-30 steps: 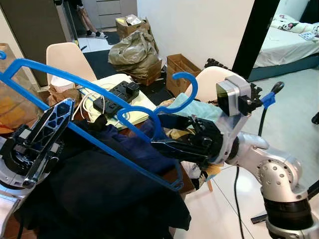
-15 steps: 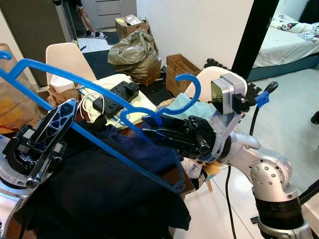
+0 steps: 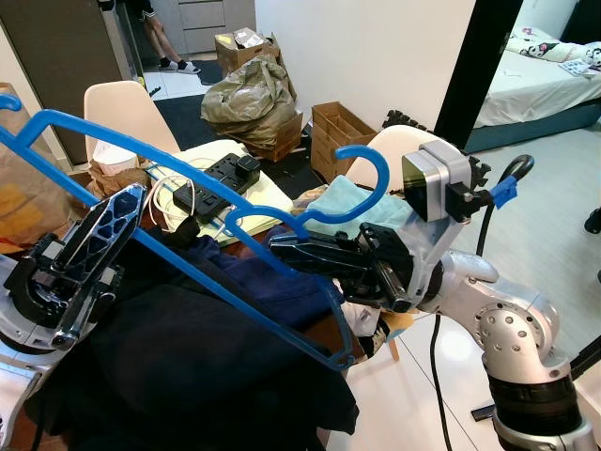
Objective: Hang hanger
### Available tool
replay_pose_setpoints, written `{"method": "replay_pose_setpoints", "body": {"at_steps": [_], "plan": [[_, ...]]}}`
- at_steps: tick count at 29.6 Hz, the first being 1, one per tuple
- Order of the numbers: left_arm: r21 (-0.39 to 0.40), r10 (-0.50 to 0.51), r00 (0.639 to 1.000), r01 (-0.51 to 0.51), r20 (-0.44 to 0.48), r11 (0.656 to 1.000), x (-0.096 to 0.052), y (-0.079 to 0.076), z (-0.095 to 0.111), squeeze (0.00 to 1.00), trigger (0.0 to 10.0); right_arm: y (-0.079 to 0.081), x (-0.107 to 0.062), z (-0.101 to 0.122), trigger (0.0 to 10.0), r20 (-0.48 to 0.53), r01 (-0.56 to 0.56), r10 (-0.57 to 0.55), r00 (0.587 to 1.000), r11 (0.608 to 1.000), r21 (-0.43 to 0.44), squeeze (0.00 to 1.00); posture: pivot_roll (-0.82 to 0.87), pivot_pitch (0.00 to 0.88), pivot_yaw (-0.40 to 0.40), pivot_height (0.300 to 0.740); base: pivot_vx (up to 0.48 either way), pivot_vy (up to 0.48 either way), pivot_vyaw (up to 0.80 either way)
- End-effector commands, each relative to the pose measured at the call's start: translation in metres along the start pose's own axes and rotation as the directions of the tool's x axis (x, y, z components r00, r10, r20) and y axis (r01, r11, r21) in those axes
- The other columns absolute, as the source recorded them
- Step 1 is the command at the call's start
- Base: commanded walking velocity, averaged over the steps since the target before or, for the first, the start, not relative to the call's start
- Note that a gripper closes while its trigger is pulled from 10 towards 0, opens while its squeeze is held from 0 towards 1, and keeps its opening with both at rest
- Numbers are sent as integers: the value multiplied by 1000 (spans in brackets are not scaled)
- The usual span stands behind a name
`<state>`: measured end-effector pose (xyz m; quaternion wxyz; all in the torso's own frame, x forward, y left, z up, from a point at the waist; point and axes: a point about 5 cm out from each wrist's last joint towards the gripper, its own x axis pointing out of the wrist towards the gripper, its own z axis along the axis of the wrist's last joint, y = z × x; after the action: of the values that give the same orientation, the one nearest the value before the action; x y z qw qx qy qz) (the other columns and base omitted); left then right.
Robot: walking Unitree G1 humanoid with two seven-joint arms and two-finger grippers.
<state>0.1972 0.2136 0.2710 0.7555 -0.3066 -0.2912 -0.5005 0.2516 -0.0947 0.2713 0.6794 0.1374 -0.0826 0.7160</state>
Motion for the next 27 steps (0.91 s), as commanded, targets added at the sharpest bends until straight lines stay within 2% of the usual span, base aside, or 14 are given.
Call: {"method": "replay_pose_setpoints", "body": {"at_steps": [1,3,4,9,14,15,19,20,21,22,23,25,26,27], "plan": [[18,30,999,-30,-21,999,-2,3,1,0,0,1,-1,-1,0,-8,8,-9,1000,1000,-14,0,-32,44,9,740,0,0,0],[21,50,998,-49,-25,999,-2,5,0,0,0,1,-1,-1,0,-9,12,-12,1000,1000,-15,0,-32,44,9,740,0,0,0],[16,128,991,-128,-36,992,-3,15,-6,1000,10000,-4,-3,-5,0,-11,55,-55,998,998,-12,0,-31,47,7,740,0,0,0],[38,282,958,-280,-48,959,-2,30,-16,1000,10000,-16,-8,-13,0,-12,155,-155,988,988,-5,0,-28,49,5,740,0,0,0],[123,469,883,-463,-27,878,-1,46,-17,1000,10000,-41,-19,-13,0,55,348,-349,936,937,20,0,-22,49,2,740,0,0,0],[140,479,877,-471,-32,871,5,44,-15,1000,10000,-53,-26,-6,0,112,425,-426,898,904,37,0,-18,50,3,740,0,0,0],[139,465,885,-456,-39,879,10,40,-15,1000,10000,-57,-30,-2,0,146,449,-450,881,892,47,0,-15,50,0,740,0,0,0],[142,479,877,-469,-46,872,12,41,-16,808,10000,-59,-31,0,0,158,462,-464,872,885,50,0,-15,50,0,740,0,0,0],[148,507,861,-495,-50,856,13,44,-17,122,10000,-62,-33,2,0,172,488,-489,855,871,50,0,-15,48,0,740,0,0,0],[148,507,861,-495,-50,856,13,44,-17,122,10000,-62,-33,2,0,172,488,-489,855,871,50,0,-15,48,0,740,0,0,0],[168,550,834,-537,-40,827,12,49,-17,0,10000,-69,-35,4,0,190,544,-543,818,838,53,0,-17,48,1,740,0,0,0],[168,550,834,-537,-40,827,12,49,-17,0,10000,-69,-35,4,0,190,544,-543,818,838,53,0,-17,48,1,740,0,0,0],[191,593,804,-575,-48,796,10,55,-18,0,10000,-75,-38,5,7137,195,590,-588,785,806,54,0,-18,48,1,740,0,0,0],[191,593,804,-575,-48,796,10,55,-18,0,10000,-75,-38,5,7137,195,590,-588,785,806,54,0,-18,48,1,740,0,0,0]]}}
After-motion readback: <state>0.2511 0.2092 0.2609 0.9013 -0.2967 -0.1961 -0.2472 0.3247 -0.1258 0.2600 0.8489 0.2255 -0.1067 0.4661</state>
